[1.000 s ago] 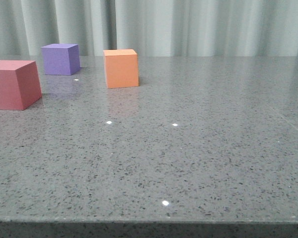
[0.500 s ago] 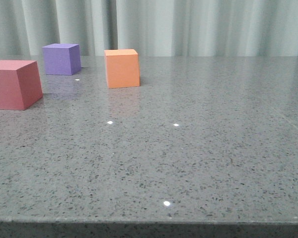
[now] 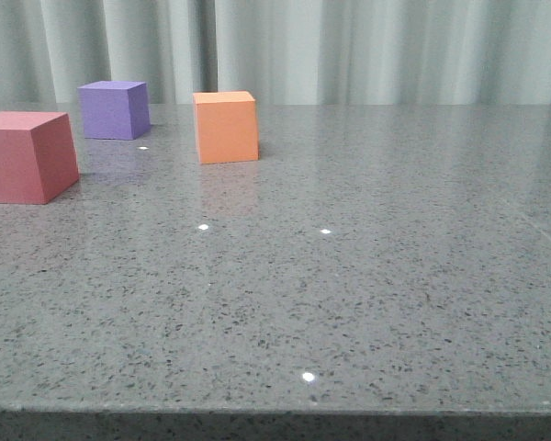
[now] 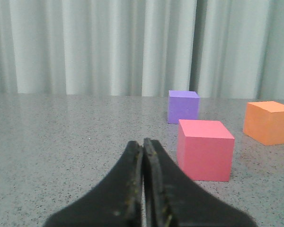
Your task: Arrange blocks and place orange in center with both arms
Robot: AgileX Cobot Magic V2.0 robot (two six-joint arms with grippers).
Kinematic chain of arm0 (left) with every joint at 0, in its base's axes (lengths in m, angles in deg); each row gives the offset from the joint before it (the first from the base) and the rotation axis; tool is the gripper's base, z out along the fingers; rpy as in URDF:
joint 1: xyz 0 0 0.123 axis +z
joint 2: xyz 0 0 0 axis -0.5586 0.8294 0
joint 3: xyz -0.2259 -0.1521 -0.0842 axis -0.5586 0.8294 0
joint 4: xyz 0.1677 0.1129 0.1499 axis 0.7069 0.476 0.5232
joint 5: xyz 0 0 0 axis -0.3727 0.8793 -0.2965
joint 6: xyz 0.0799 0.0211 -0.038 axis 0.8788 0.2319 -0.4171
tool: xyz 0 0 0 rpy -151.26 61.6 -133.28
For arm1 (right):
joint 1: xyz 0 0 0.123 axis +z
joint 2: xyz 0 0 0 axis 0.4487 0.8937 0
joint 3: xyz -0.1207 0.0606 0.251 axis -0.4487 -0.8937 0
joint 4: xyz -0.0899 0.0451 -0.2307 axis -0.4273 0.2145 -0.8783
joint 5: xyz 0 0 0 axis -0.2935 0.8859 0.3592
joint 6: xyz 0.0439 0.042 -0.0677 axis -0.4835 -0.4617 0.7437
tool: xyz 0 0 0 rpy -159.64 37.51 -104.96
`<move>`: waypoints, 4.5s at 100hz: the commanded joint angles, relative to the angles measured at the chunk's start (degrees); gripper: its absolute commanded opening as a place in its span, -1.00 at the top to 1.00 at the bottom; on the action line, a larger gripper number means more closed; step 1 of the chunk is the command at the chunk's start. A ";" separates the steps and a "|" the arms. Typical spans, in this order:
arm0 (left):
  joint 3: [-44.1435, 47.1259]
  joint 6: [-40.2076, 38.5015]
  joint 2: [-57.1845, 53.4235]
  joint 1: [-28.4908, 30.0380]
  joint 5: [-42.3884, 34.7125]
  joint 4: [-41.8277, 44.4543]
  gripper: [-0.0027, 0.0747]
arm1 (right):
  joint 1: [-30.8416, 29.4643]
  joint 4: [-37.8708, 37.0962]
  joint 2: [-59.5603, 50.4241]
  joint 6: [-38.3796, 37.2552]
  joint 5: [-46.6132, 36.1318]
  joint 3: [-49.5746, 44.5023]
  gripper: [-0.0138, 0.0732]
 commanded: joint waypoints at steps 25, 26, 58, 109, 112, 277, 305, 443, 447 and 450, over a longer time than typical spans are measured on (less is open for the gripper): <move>2.40 -0.31 -2.03 0.17 -4.45 -0.31 0.98 | -0.36 -1.23 0.33 0.03 -3.98 1.45 0.75; 2.40 -0.31 -2.03 0.17 -4.45 -0.31 0.98 | -0.36 -1.23 0.33 0.03 -3.98 1.45 0.80; 2.40 -0.31 -2.03 0.17 -4.78 -0.31 0.98 | -0.36 -1.23 0.33 0.03 -3.98 1.45 0.84; -9.66 -0.31 2.65 0.17 1.69 -5.37 0.98 | -0.36 -1.23 0.33 0.03 -3.98 1.45 0.84; -11.69 -0.31 4.37 0.17 3.32 -5.37 0.98 | -0.36 -1.23 0.33 0.03 -3.98 1.45 0.84; -62.17 0.48 57.36 0.17 44.33 -6.59 -0.49 | -0.36 -1.23 0.33 0.03 -3.98 1.45 0.84; -65.05 -1.64 59.47 0.17 43.46 -10.20 -0.48 | -0.36 -1.23 0.33 0.03 -3.98 1.45 0.84; -113.39 -46.19 110.53 -34.62 51.77 27.44 -0.48 | -0.36 -1.23 0.33 0.03 -3.98 1.45 0.84; -113.39 -47.39 110.83 -34.62 52.29 28.39 -0.48 | -0.36 -1.23 0.33 0.03 -3.98 1.45 0.84; -113.39 -48.22 110.91 -34.62 52.83 29.28 -0.48 | -0.36 -1.23 0.33 0.03 -3.98 1.45 0.84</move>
